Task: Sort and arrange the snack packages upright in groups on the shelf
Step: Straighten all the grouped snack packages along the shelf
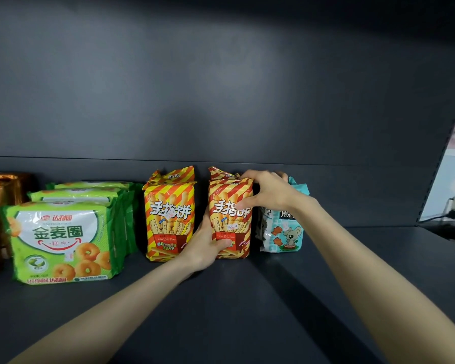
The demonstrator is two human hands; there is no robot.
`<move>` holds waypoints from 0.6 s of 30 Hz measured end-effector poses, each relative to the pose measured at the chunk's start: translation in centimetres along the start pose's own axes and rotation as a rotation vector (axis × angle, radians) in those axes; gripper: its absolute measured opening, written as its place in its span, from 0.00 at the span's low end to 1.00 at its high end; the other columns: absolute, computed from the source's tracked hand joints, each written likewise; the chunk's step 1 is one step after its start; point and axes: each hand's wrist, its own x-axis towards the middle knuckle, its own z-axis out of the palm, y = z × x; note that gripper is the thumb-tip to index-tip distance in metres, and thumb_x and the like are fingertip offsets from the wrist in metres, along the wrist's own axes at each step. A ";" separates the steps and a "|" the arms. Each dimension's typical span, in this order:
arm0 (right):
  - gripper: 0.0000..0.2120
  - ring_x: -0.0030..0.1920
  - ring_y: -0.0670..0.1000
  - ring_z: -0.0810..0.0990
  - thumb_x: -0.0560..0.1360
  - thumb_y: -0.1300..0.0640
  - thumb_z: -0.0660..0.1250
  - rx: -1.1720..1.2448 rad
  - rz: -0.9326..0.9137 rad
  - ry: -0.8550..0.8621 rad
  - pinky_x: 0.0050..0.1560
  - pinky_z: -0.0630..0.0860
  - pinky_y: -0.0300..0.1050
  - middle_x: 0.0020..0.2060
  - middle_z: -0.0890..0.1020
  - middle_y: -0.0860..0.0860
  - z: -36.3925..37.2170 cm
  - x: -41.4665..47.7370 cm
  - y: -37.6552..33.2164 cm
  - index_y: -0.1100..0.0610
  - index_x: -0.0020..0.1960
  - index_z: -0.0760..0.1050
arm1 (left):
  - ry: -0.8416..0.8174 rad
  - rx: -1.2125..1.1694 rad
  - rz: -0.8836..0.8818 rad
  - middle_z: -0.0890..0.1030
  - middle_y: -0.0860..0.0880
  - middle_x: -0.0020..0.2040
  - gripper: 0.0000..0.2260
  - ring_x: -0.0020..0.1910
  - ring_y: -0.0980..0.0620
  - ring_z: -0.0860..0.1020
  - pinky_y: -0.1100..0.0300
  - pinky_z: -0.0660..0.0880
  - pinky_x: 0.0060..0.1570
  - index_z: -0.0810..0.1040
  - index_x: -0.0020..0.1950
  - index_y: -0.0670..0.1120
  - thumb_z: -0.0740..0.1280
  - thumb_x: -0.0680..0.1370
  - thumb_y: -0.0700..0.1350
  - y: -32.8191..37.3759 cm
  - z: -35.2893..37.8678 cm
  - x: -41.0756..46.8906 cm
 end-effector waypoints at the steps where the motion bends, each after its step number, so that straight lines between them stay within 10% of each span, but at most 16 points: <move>1: 0.31 0.69 0.55 0.68 0.69 0.43 0.73 0.005 -0.001 -0.001 0.72 0.45 0.63 0.63 0.76 0.49 0.0 0.0 -0.1 0.51 0.67 0.67 | 0.001 0.003 0.000 0.67 0.49 0.70 0.38 0.70 0.51 0.67 0.51 0.66 0.69 0.44 0.77 0.48 0.67 0.77 0.42 0.0 -0.1 0.0; 18: 0.31 0.69 0.55 0.66 0.70 0.44 0.72 -0.042 0.006 -0.018 0.72 0.45 0.63 0.64 0.75 0.49 -0.3 0.0 -0.5 0.52 0.68 0.66 | 0.010 0.034 -0.019 0.68 0.48 0.70 0.38 0.69 0.50 0.68 0.51 0.66 0.69 0.45 0.77 0.47 0.68 0.76 0.43 0.2 -0.2 -0.2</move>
